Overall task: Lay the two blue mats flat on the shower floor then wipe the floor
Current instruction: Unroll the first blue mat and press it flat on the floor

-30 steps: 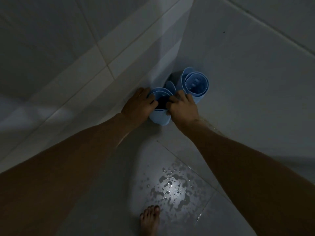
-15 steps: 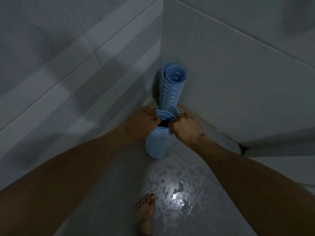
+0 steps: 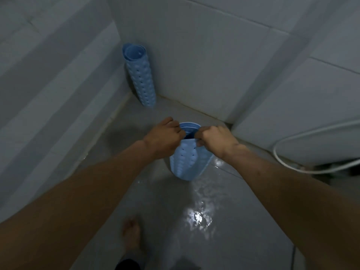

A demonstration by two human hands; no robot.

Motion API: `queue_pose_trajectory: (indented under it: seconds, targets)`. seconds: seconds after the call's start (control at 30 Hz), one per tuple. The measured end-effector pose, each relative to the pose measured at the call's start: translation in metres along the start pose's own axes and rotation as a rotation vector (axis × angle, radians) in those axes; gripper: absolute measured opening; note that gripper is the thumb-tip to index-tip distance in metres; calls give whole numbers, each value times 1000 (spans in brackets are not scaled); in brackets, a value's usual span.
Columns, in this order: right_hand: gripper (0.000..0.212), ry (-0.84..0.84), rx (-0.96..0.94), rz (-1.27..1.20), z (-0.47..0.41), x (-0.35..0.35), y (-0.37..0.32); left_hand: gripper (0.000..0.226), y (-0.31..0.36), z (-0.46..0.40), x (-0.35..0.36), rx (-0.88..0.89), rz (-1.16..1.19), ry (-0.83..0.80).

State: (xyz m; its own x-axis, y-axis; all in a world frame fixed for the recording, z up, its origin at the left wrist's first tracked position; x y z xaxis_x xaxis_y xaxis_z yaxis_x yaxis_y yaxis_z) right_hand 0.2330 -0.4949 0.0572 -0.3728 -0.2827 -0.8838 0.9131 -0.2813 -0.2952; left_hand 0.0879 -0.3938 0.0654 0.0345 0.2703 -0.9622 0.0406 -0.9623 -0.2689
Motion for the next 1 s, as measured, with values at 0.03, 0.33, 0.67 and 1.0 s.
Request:
queue_pose_trajectory:
  seconds: [0.03, 0.33, 0.67, 1.0]
  targets:
    - [24, 14, 7, -13, 10, 8, 8, 25, 12, -3, 1, 8, -4, 2]
    - [26, 169, 49, -13, 30, 78, 51, 27, 63, -21, 67, 34, -80, 48]
    - [60, 402, 197, -176, 4, 87, 91, 53, 20, -38, 121, -71, 26, 257]
    - [48, 531, 249, 44, -12, 113, 91, 45, 30, -49, 153, -64, -176, 487]
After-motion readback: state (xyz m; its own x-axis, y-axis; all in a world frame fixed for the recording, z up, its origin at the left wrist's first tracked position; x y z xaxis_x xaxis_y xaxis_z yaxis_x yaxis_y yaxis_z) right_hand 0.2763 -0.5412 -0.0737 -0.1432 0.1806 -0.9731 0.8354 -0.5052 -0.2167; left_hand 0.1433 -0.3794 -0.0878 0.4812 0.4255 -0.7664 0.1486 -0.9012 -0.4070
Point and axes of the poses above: each hand's wrist, its own z-axis away from the middle knuckle, its own x-axis out of the palm, y = z × x, the point moved 2 cm from there along -z, towards the middle knuckle, and after that the axes turned 11 degrees about -z, right-handed, at the moved point
